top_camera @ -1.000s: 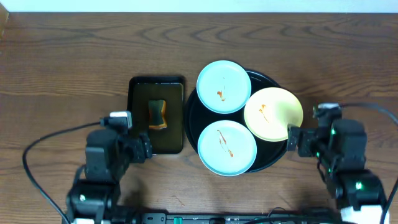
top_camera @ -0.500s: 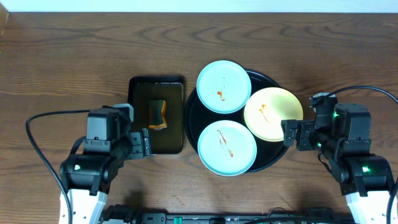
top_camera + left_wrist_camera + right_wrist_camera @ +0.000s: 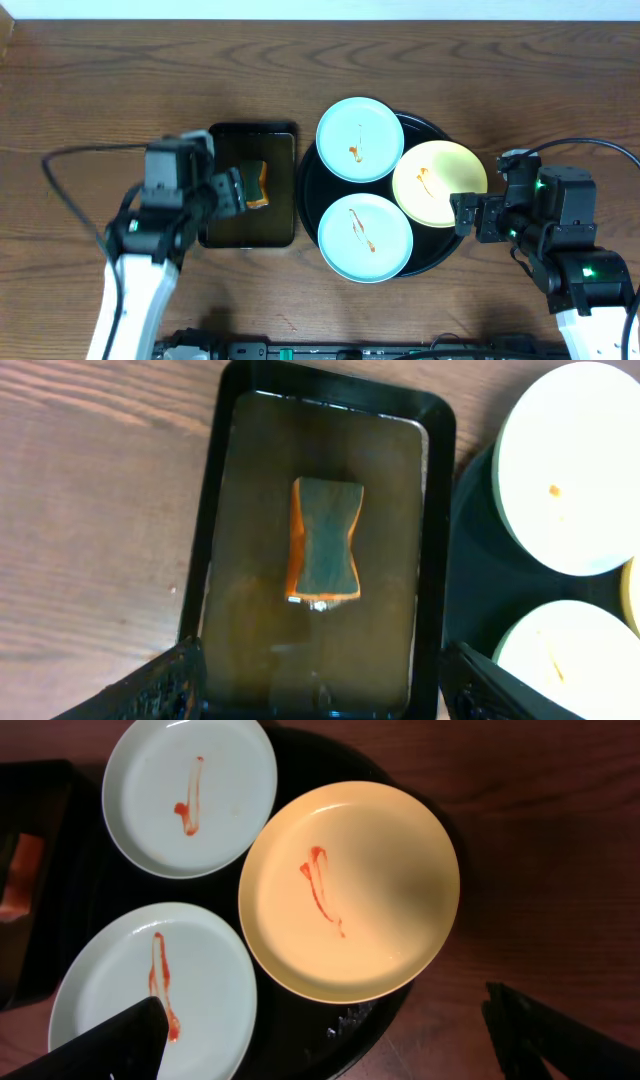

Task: Clean dirty plates on tray and stack at the side
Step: 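Reach the left gripper down to the sponge in the water tray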

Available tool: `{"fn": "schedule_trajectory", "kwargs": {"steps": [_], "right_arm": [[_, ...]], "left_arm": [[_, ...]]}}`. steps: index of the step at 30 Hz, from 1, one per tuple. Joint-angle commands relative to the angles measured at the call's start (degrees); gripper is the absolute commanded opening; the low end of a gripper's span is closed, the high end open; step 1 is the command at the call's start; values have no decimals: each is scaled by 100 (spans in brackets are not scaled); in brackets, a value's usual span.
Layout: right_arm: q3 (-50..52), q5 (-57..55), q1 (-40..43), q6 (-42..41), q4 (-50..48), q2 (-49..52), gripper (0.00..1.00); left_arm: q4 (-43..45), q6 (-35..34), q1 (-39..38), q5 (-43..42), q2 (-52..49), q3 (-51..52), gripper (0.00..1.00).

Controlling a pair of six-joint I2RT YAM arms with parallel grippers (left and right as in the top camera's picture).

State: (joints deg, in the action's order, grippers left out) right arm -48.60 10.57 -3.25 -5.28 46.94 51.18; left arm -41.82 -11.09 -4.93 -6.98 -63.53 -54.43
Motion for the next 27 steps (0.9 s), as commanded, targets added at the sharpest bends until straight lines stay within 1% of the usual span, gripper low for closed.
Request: {"fn": "schedule_trajectory", "kwargs": {"steps": [1, 3, 5, 11, 14, 17, 25, 27], "right_arm": [[-109, 44, 118, -46, 20, 9, 99], [-109, 44, 118, -46, 24, 9, 99], [-109, 44, 118, -46, 26, 9, 99], [-109, 44, 118, -46, 28, 9, 99], [-109, 42, 118, -46, 50, 9, 99], [-109, 42, 118, -44, 87, 9, 99], [-109, 44, 118, -46, 87, 9, 99], [-109, 44, 118, -46, 87, 9, 99]], "left_arm": [[116, 369, 24, 15, -802, -341, 73], [350, 378, 24, 13, -1392, -372, 71], [546, 376, -39, 13, -1989, -372, 66], [925, 378, -323, 15, -2780, -369, 65], [1029, 376, -422, 28, -3032, -372, 64], [1064, 332, -448, 317, -3274, -367, 61], [1220, 332, -455, 313, -3471, -363, 60], [1246, 332, -455, 310, -3471, -363, 58]]}}
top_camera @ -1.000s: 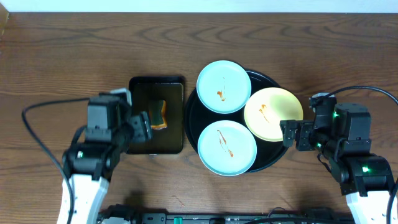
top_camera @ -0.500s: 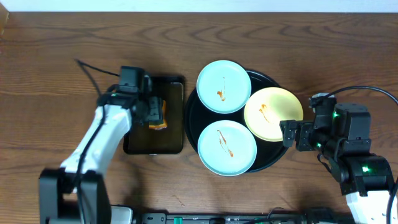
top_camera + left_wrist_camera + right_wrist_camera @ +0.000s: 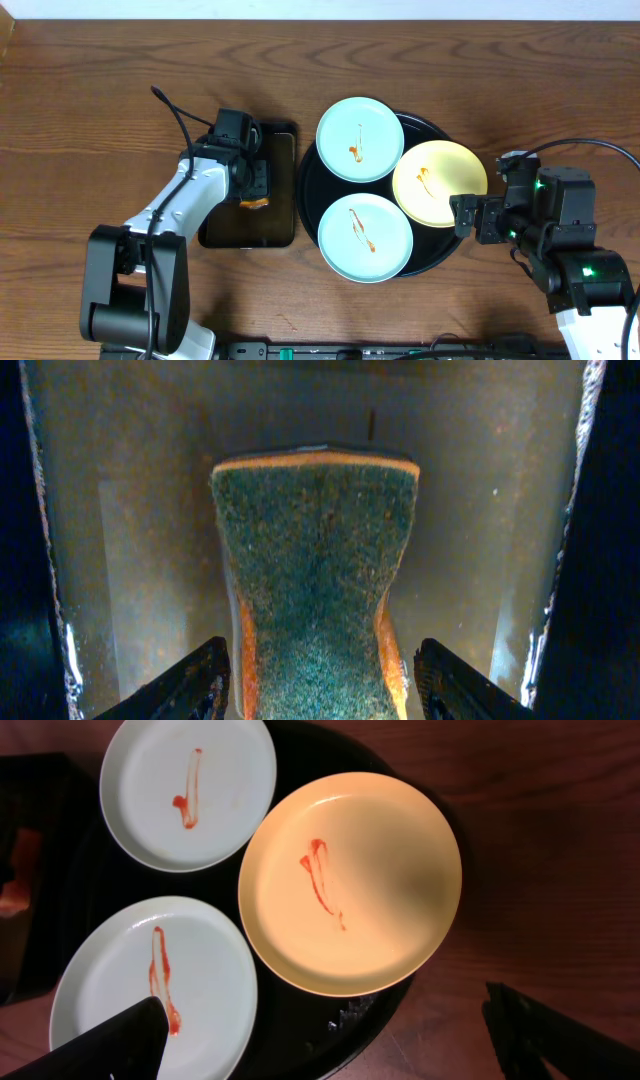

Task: Clean dirty plates on tray and stack at the side
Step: 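Reach the left gripper down to the sponge in the water tray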

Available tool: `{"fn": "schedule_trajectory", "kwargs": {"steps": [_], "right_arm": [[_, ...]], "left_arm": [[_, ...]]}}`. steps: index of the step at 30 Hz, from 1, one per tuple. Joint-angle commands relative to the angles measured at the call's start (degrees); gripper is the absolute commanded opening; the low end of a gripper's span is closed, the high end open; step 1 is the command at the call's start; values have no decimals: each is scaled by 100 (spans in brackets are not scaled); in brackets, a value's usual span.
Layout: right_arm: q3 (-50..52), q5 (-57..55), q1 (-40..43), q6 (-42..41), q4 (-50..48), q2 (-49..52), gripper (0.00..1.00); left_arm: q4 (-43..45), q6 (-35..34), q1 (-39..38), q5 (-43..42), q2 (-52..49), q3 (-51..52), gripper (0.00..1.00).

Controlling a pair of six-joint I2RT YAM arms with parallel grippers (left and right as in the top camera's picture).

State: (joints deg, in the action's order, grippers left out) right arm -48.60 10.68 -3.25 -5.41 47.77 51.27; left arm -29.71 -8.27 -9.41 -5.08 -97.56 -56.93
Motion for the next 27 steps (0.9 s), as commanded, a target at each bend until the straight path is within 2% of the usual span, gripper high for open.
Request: {"fn": "schedule_trajectory", "kwargs": {"steps": [1, 8, 11, 17, 27], "right_arm": [[-109, 33, 118, -33, 4, 0, 99], [-109, 33, 118, -33, 4, 0, 99], [-109, 35, 118, -33, 4, 0, 99], [-109, 33, 118, -33, 4, 0, 99], [-109, 35, 118, -33, 50, 0, 99]], "left_arm": [[52, 50, -7, 120, -68, -111, 55], [166, 48, -57, 122, -144, -20, 48], [247, 44, -116, 122, -144, -13, 39], [417, 44, -188, 129, -160, 111, 30], [413, 4, -188, 151, -522, 195, 29]]}}
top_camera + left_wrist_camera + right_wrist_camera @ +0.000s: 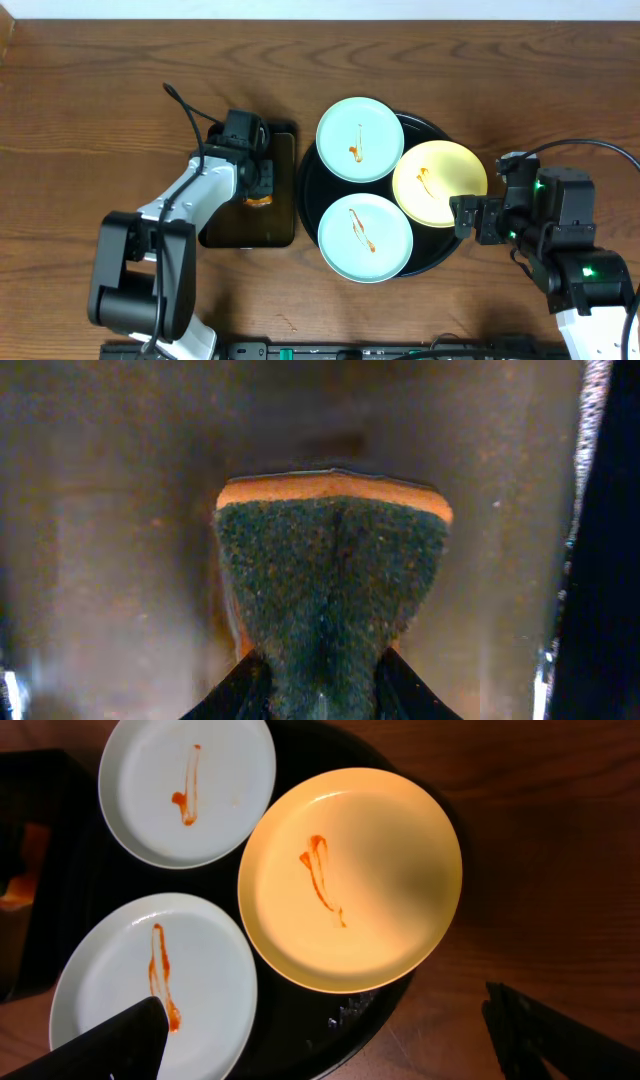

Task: Clean dirty plates on tray and stack at the side
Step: 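Reach the left gripper down to the sponge in the water tray, then grasp the orange-green sponge with the left gripper and lift it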

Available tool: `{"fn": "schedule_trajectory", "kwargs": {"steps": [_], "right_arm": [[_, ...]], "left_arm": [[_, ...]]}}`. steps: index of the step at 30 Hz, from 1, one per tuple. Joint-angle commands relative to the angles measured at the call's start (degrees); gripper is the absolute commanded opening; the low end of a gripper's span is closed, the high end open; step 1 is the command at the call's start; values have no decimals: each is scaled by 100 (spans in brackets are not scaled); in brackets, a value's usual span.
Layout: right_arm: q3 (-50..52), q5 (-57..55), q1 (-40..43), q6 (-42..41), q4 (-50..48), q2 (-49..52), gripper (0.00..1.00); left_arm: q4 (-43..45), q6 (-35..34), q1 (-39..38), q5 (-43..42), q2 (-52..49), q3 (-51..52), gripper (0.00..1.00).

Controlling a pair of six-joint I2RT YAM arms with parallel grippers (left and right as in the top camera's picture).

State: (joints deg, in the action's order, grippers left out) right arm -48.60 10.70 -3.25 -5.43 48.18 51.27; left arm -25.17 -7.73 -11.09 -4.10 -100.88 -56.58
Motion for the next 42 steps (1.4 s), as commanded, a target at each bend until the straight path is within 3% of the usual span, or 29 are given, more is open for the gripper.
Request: {"fn": "schedule_trajectory", "kwargs": {"steps": [1, 5, 18, 29, 36, 42], "right_arm": [[-109, 31, 118, -31, 9, 0, 99], [-109, 33, 118, -31, 9, 0, 99], [-109, 31, 118, -31, 9, 0, 99], [-109, 31, 118, -31, 61, 2, 99], [-109, 155, 109, -31, 345, 42, 93], [-105, 949, 92, -35, 380, 337, 78]], "left_arm": [[-42, -50, -20, 55, -190, 160, 27], [-42, -50, -20, 52, -166, 160, 8], [-671, -50, -20, 70, 951, -188, 8], [-516, -52, -20, 66, 201, 111, 8], [-730, -50, -20, 66, 365, 0, 8], [-973, -52, -20, 66, 1215, -129, 8]]}}
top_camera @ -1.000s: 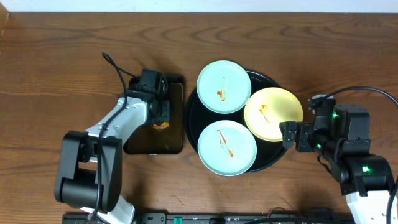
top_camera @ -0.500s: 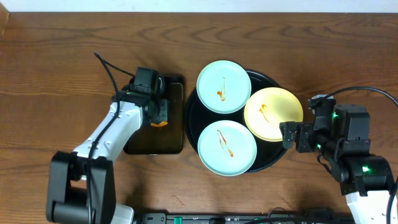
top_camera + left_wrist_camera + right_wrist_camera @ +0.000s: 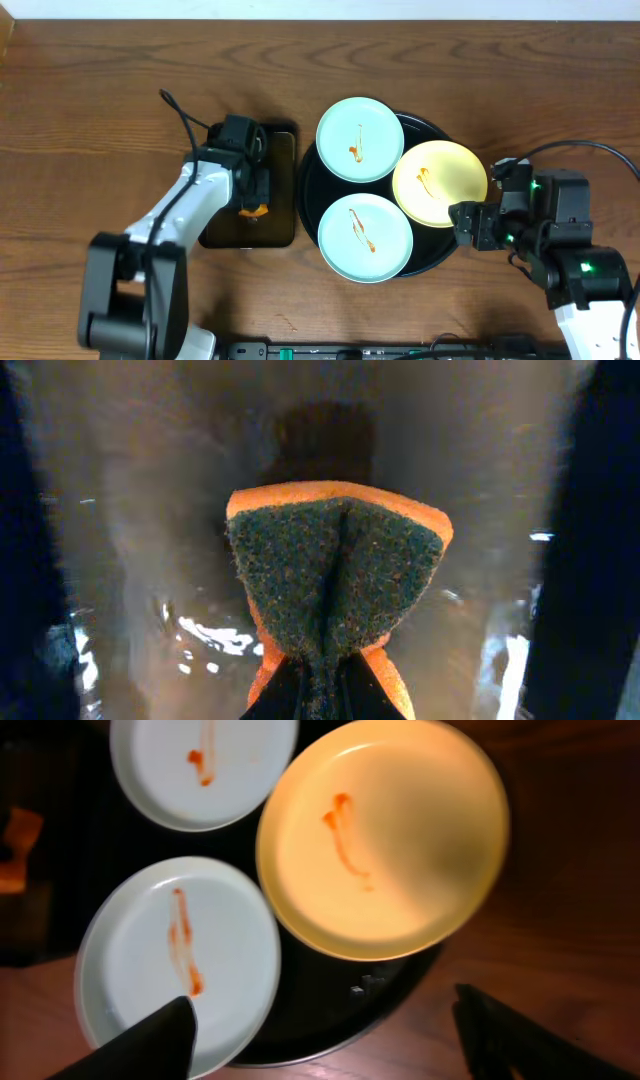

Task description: Clean dirty plates on tray and stack at the side

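Note:
An orange sponge with a dark green scrub face (image 3: 335,585) is pinched in my left gripper (image 3: 320,690), which is shut on it and holds it over the water in the black rectangular basin (image 3: 280,140). On the round black tray (image 3: 428,125) lie three plates with red streaks: a pale blue plate at the back (image 3: 360,138), a second pale blue plate at the front (image 3: 365,238), and a yellow plate (image 3: 440,183) on the right. My right gripper (image 3: 325,1040) hangs open above the tray's right front edge, over the yellow plate (image 3: 385,840) and the front blue plate (image 3: 180,960).
The basin sits left of the tray on the brown wooden table (image 3: 100,80). Wet glints show on the water (image 3: 210,635) in the basin. Cables trail from both arms. Bare wood lies to the far left and along the back.
My left gripper has tightened fully on the sponge and raised it a little, with ripples now on the water. My right wrist has shifted slightly, so the plates sit higher in its view.
My left gripper first hung open above the basin with the sponge lying flat in it. Then it was low with its fingers either side of the sponge, then closing on it. Now it holds the folded sponge. The right gripper stayed open near the tray.

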Available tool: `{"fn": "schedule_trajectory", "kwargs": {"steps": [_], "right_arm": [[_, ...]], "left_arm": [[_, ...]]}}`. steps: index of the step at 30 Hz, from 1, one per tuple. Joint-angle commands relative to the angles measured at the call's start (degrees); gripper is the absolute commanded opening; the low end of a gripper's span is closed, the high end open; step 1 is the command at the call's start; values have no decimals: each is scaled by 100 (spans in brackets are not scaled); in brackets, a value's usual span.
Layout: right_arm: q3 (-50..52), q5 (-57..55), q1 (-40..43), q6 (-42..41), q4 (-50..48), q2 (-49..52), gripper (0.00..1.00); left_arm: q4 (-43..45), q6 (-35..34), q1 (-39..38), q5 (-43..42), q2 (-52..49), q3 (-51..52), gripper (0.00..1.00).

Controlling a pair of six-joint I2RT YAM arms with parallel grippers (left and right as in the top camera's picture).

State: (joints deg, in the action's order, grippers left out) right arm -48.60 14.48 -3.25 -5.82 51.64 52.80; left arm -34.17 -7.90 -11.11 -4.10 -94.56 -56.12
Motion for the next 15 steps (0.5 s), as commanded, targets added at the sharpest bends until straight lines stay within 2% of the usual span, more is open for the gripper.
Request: {"fn": "schedule_trajectory", "kwargs": {"steps": [1, 10, 15], "right_arm": [[-105, 664, 92, 4, 61, 275, 77], [-68, 1235, 90, -59, 195, 1292, 68], [-68, 1325, -85, -63, 195, 1845, 68]], "left_arm": [[-94, -35, -17, 66, 708, -175, 8], [142, -33, -17, 66, 1585, -175, 8], [348, -33, -17, 68, 1987, -175, 8]]}}
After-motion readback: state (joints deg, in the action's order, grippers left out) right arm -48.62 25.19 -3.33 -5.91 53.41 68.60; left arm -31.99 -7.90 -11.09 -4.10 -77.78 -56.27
